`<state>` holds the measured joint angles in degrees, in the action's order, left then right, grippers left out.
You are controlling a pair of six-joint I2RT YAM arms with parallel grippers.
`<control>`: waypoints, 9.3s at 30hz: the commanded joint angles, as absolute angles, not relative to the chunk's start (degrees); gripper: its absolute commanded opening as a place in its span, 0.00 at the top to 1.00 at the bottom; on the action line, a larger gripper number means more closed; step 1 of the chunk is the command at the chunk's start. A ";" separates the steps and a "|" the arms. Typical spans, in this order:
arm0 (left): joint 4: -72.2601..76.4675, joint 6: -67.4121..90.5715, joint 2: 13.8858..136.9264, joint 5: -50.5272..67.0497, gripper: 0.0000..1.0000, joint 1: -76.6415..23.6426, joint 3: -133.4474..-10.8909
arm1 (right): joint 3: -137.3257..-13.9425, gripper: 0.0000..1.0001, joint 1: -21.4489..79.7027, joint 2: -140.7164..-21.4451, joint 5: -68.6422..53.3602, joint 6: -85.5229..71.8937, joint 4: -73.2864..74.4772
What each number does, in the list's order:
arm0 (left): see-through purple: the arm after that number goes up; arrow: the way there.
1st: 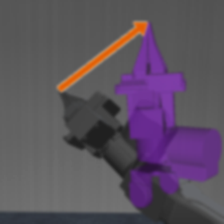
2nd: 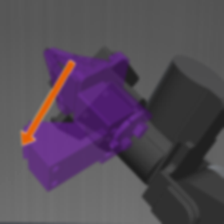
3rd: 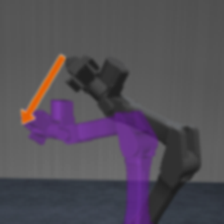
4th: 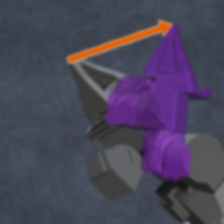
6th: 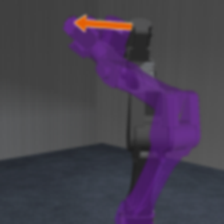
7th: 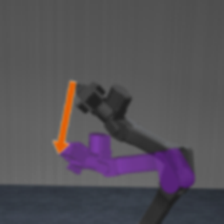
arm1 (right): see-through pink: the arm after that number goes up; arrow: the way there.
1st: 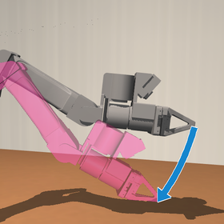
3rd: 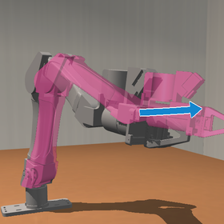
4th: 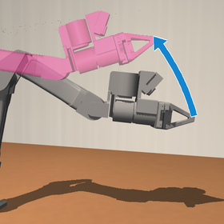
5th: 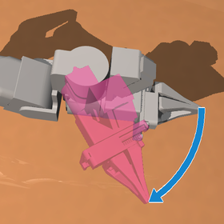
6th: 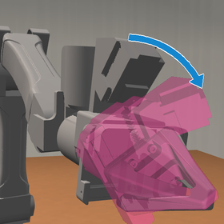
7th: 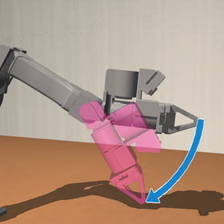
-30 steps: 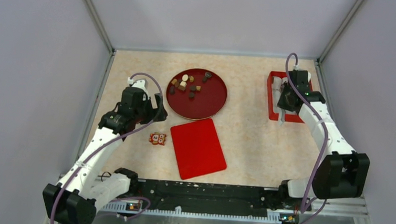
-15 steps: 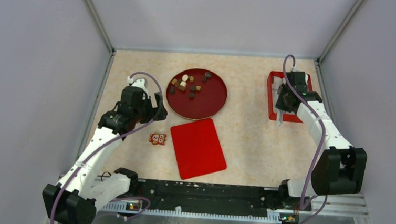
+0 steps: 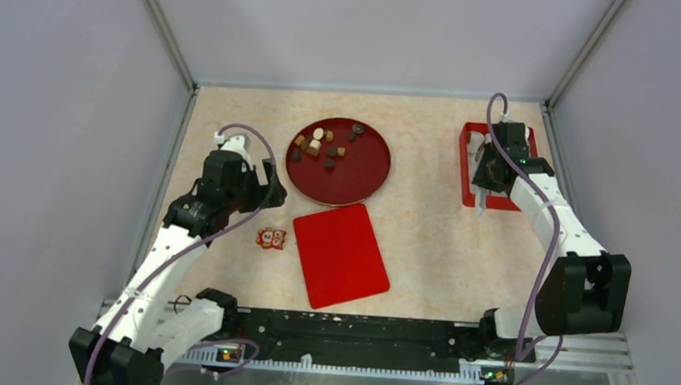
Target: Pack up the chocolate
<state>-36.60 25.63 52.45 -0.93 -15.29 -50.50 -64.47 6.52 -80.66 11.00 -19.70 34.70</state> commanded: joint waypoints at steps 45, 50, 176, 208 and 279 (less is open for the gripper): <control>-35.95 26.69 51.97 -0.98 0.01 -14.94 -51.73 | -71.22 0.80 21.77 -72.57 15.25 -18.90 35.56; -36.55 27.32 51.89 -1.62 0.01 -14.94 -52.32 | -74.85 0.80 33.02 -78.81 15.32 -19.66 34.61; -35.79 25.14 51.71 -2.29 0.01 -14.75 -51.01 | -63.59 0.84 11.84 -68.71 11.61 -19.72 36.34; -33.74 24.35 56.37 -1.56 0.01 -14.77 -52.68 | -63.48 0.76 -3.96 -79.04 6.85 -21.45 30.19; -35.31 23.35 53.56 -4.41 0.01 -14.25 -51.90 | -98.01 0.65 39.81 -114.01 14.20 -21.17 28.94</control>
<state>-37.67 24.71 52.88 -3.99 -14.66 -50.59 -93.36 39.00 -112.84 13.02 -21.08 30.41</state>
